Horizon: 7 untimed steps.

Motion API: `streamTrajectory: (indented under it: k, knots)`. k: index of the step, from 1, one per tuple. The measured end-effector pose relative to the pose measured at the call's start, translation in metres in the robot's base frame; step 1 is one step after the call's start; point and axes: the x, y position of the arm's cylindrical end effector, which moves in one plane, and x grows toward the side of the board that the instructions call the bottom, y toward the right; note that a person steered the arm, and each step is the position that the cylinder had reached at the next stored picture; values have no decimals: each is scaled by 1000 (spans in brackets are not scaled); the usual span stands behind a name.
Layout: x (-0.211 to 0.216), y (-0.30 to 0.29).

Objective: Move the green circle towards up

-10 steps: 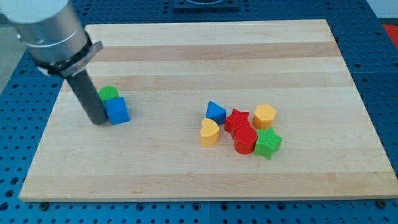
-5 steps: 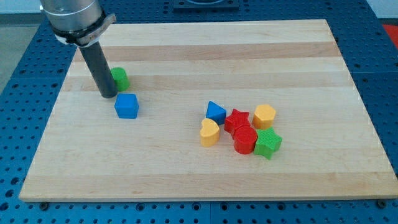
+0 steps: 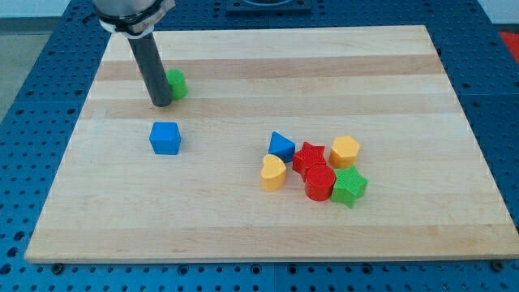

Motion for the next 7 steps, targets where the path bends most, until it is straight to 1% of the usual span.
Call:
streamTrajectory:
  k: [2,4,5,6,7]
  knots:
    - [-4,5]
    - [-27,16]
    - [-27,26]
    - [-25,26]
    - [5,42]
